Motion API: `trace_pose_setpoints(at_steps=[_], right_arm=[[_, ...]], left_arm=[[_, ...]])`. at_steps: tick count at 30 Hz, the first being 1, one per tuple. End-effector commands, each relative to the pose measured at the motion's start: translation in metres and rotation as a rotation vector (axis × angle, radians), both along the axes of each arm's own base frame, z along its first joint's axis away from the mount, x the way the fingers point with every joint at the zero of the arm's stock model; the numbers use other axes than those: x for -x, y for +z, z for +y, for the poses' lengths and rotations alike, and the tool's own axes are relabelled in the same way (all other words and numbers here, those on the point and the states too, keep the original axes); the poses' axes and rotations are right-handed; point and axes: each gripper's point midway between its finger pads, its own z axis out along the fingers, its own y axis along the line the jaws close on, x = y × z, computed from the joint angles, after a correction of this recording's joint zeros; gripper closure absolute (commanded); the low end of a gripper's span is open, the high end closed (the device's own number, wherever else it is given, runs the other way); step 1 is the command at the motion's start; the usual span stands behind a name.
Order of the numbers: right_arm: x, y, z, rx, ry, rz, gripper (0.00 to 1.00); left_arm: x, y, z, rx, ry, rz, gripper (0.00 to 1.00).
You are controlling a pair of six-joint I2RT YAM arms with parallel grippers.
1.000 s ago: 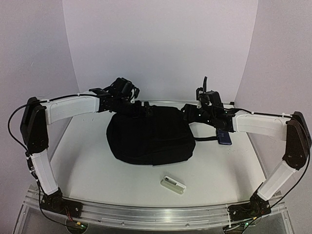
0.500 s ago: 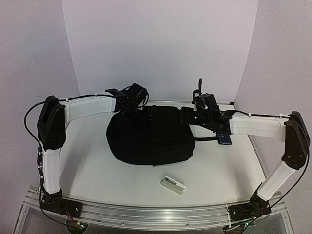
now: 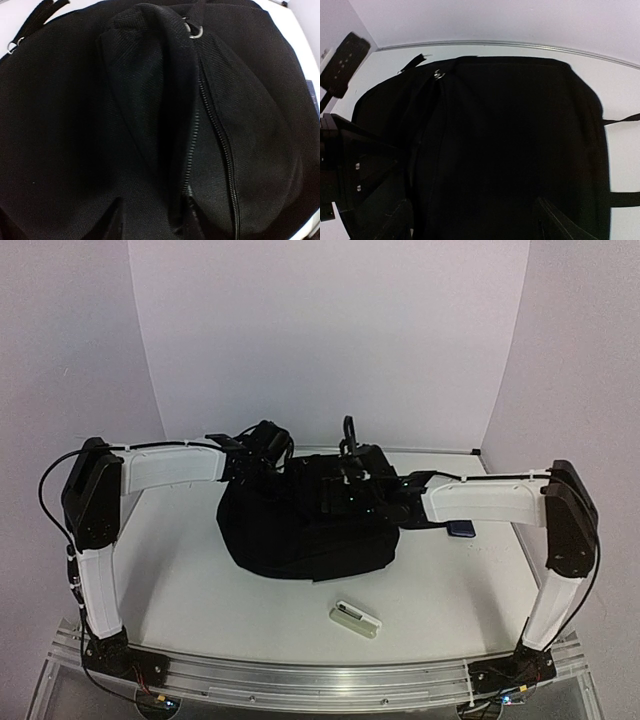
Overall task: Pack the student bag
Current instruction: Adjust the student bag at the center of the board.
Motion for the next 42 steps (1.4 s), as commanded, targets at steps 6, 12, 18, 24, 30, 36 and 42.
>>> trace_pose_setpoints(at_steps=[6, 12, 18, 24, 30, 36, 42], right_arm=[[-0.012, -0.047, 0.029, 0.188, -0.034, 0.045, 0.23], [-0.019, -0.060, 0.019, 0.238, -0.106, 0.043, 0.60], [-0.022, -0.015, 0.009, 0.146, -0.173, -0.034, 1.00], [-0.016, 0.044, 0.004, -0.078, -0.162, -0.121, 1.00], [-0.013, 0.069, -0.005, -0.228, -0.141, -0.162, 1.00], [-0.014, 0.057, 0.000, -0.248, -0.110, -0.126, 1.00], [-0.013, 0.063, 0.001, -0.268, -0.101, -0.131, 1.00]], left_arm=[[0.010, 0.016, 0.005, 0.198, -0.019, 0.039, 0.78], [0.011, 0.016, 0.002, 0.226, -0.030, 0.043, 0.79], [0.010, 0.035, -0.004, 0.272, -0.068, -0.003, 0.76], [0.014, 0.080, -0.009, 0.365, -0.118, -0.085, 0.56], [0.022, 0.102, -0.005, 0.414, -0.135, -0.137, 0.47], [0.026, 0.102, -0.025, 0.493, -0.210, -0.100, 0.69], [0.023, 0.077, -0.043, 0.516, -0.234, -0.003, 0.87]])
